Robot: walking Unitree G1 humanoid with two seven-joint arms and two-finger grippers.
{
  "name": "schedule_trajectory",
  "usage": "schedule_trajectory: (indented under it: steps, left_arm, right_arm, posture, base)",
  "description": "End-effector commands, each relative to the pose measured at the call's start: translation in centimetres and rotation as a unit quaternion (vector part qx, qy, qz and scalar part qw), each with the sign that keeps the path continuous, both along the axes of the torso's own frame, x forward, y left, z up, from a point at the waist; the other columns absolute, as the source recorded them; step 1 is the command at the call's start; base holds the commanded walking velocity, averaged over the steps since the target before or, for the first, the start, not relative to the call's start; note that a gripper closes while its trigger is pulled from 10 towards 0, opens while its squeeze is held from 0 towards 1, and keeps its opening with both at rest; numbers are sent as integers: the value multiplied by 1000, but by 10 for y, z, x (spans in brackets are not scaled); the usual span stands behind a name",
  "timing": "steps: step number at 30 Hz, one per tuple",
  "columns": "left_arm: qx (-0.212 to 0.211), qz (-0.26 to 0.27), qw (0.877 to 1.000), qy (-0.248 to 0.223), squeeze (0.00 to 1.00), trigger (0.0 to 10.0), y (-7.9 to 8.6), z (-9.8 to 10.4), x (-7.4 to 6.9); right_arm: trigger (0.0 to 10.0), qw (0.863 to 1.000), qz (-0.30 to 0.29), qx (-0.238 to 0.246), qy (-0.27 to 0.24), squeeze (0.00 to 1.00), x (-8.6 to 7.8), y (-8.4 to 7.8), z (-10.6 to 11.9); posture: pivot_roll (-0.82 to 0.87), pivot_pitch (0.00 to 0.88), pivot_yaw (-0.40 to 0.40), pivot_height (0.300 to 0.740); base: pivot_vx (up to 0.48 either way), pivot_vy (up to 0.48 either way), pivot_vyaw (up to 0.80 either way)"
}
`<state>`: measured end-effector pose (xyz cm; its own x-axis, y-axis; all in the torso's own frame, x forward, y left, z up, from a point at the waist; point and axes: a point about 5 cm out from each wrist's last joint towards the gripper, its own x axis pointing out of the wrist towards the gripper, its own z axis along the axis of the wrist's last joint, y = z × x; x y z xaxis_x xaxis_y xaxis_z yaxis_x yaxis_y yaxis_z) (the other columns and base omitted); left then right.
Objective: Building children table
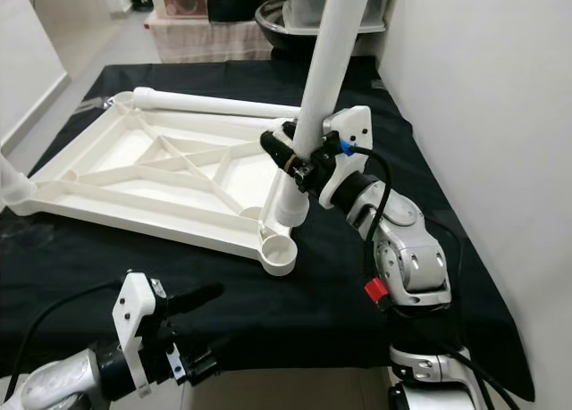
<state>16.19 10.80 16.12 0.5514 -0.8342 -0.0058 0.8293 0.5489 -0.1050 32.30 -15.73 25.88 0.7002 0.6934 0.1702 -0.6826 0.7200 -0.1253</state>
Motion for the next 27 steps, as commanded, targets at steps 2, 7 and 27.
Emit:
schedule_trajectory:
  steps: [2,7,27]
  left_arm:
    - [48,39,998,-4,0,10000,9,-5,-7]
    - [75,117,990,-12,0,10000,21,-14,-12]
    - [117,202,968,-95,0,10000,27,1,-16]
  right_arm:
    - [10000,997,63,-34,-9,0,0,-2,4]
    - [10000,983,162,-87,6,0,-9,-2,0]
    - [10000,916,393,-77,0,0,8,-1,36]
  posture:
    - [23,174,0,740]
    - [35,200,-3,740]
    - [106,355,-7,740]
  base:
    - [0,0,0]
    - [0,0,0]
    - [0,0,0]
